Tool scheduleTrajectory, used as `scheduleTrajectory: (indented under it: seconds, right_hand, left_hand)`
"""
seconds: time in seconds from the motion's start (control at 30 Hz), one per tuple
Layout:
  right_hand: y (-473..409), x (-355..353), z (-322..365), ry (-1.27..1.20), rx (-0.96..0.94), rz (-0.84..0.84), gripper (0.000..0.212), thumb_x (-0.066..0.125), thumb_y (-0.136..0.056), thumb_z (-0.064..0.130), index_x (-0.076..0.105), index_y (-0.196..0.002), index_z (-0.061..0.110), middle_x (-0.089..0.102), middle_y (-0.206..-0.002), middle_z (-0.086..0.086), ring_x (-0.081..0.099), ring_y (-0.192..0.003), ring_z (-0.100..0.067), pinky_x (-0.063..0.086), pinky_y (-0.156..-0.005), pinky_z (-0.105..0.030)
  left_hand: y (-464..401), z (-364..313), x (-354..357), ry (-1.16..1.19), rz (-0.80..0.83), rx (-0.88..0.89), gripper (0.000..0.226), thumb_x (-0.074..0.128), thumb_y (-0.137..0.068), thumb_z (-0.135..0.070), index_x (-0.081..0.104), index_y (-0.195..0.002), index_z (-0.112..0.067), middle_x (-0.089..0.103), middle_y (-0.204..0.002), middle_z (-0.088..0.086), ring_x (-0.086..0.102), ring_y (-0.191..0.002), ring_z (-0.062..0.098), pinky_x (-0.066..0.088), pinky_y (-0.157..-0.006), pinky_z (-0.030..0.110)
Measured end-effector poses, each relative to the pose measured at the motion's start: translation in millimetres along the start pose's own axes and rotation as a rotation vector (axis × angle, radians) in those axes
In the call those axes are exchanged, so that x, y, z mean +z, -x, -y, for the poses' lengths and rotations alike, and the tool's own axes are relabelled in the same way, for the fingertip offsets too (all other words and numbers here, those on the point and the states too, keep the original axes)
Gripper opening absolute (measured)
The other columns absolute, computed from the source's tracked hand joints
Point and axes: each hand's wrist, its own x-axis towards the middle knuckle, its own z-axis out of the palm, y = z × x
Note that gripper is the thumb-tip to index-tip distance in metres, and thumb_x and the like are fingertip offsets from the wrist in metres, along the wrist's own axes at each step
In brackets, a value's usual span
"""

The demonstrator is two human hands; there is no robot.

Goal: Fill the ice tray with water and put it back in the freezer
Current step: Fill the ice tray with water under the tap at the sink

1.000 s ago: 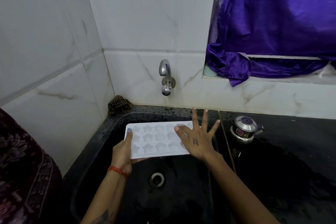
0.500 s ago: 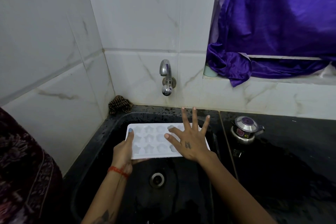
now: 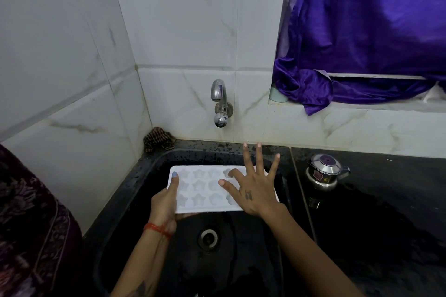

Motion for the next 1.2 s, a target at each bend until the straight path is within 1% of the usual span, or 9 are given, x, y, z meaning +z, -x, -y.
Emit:
scheduleTrajectory:
  seconds: [0.2,0.37,0.5,0.6,0.73,0.8,0.9,1.03,1.2]
  right_hand:
    - [-6,-7,9,-0.342,0.147,0.171,0.088,-0.003,-0.069,0.084,0.054,-0.122,0.043,-0.025,-0.155,-0.002,-0.053,-0.121,-0.020,-0.045,-0.084,-0.051]
    - [-3,-12,11,-0.393,0.166,0.203,0.077,0.002,-0.071,0.082,0.054,-0.113,0.044,-0.019,-0.157,-0.004,-0.048,-0.127,-0.022,-0.040,-0.089,-0.056]
    - [2,-9,8,-0.217,0.102,0.083,0.074,-0.001,-0.075,0.079,0.054,-0.110,0.045,-0.019,-0.157,-0.004,-0.048,-0.128,-0.026,-0.040,-0.089,-0.058]
    - [6,-8,3,0.009,-0.006,-0.014,0.073,-0.001,-0.081,0.075,0.057,-0.115,0.045,-0.017,-0.157,-0.003,-0.038,-0.135,-0.032,-0.033,-0.096,-0.064]
    - [9,-11,4,0.090,-0.018,-0.013,0.077,-0.003,-0.081,0.075,0.054,-0.123,0.045,-0.020,-0.156,-0.002,-0.035,-0.137,-0.034,-0.032,-0.097,-0.064]
    - [9,-11,7,0.018,0.025,0.025,0.076,-0.003,-0.080,0.074,0.052,-0.124,0.046,-0.022,-0.156,-0.002,-0.040,-0.134,-0.031,-0.036,-0.094,-0.062]
    - [6,-13,11,-0.264,0.121,0.138,0.066,0.008,-0.084,0.072,0.054,-0.121,0.042,-0.024,-0.156,0.001,-0.052,-0.123,-0.021,-0.041,-0.089,-0.056]
    - [1,-17,10,-0.407,0.165,0.218,0.060,0.013,-0.087,0.070,0.054,-0.120,0.041,-0.024,-0.155,0.003,-0.053,-0.119,-0.017,-0.040,-0.090,-0.055]
    - [4,-15,9,-0.236,0.103,0.113,0.064,0.005,-0.082,0.074,0.054,-0.113,0.045,-0.022,-0.156,-0.001,-0.049,-0.127,-0.025,-0.040,-0.090,-0.058]
  left_hand:
    - [3,-1,2,0.005,0.004,0.000,0.037,0.062,-0.085,-0.045,0.066,-0.082,-0.008,0.070,-0.079,0.010,0.067,-0.068,0.024,0.050,-0.037,0.030]
    - [4,-5,3,0.009,0.003,0.008,0.036,0.063,-0.085,-0.044,0.065,-0.082,-0.008,0.069,-0.080,0.010,0.066,-0.069,0.026,0.051,-0.037,0.031]
    - [4,-5,2,0.004,0.005,0.010,0.036,0.063,-0.085,-0.044,0.066,-0.080,-0.008,0.070,-0.079,0.010,0.067,-0.068,0.025,0.052,-0.038,0.032]
    - [4,-2,2,-0.003,0.009,0.007,0.037,0.063,-0.084,-0.045,0.066,-0.081,-0.008,0.070,-0.079,0.010,0.067,-0.069,0.025,0.052,-0.039,0.032]
    - [2,1,2,-0.013,0.011,0.011,0.038,0.062,-0.085,-0.046,0.066,-0.082,-0.008,0.071,-0.082,0.011,0.068,-0.072,0.026,0.054,-0.041,0.031]
    - [2,1,2,-0.017,0.012,0.013,0.037,0.062,-0.085,-0.046,0.066,-0.082,-0.009,0.071,-0.082,0.010,0.068,-0.072,0.026,0.054,-0.041,0.032]
    - [2,2,2,-0.014,0.012,0.016,0.037,0.062,-0.085,-0.044,0.066,-0.082,-0.008,0.070,-0.081,0.010,0.067,-0.070,0.025,0.055,-0.044,0.032]
    - [2,1,4,-0.011,-0.003,0.035,0.035,0.062,-0.086,-0.042,0.065,-0.080,-0.008,0.069,-0.086,0.012,0.066,-0.073,0.026,0.056,-0.068,0.037]
    - [3,-1,3,-0.001,0.004,0.050,0.035,0.061,-0.086,-0.044,0.066,-0.081,-0.009,0.070,-0.080,0.009,0.067,-0.069,0.024,0.056,-0.047,0.032]
